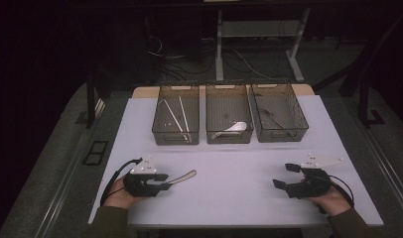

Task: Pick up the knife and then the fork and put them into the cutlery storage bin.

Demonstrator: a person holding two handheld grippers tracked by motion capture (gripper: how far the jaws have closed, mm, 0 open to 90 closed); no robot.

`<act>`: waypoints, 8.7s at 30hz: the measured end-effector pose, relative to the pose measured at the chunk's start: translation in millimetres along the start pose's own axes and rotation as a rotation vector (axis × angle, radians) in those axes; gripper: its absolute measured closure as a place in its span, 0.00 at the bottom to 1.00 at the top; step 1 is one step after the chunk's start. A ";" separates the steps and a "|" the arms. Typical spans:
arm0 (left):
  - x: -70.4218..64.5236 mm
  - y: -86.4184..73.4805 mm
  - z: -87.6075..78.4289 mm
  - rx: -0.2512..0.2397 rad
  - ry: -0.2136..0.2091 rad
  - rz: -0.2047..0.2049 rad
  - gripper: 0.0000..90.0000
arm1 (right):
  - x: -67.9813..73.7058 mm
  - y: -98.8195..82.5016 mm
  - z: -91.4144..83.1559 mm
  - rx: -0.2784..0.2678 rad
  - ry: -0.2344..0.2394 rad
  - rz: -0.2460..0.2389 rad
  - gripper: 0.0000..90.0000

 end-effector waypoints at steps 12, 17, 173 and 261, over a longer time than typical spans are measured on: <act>1.9 -0.8 1.3 0.023 -0.008 0.030 0.88 | -0.8 0.0 -0.1 0.000 -0.003 0.002 0.22; 2.5 0.3 1.3 0.030 -0.011 0.010 0.88 | -1.0 0.3 -0.6 0.003 -0.004 -0.002 0.22; -40.9 40.0 25.1 -0.213 0.035 -0.085 0.00 | -20.4 87.7 24.7 0.163 0.129 -0.125 0.88; -46.0 39.5 33.6 -0.187 -0.034 -0.065 0.00 | -159.0 125.9 77.4 0.213 -0.290 0.224 0.68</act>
Point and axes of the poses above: each handheld gripper's, and its own axes: z roughly forward along the jaws, y roughly out of its top, x roughly to its left, the point moved 2 cm from there along z, roughly forward along the jaws, and after that the axes turned 5 degrees about -x, right-handed, at the moved point
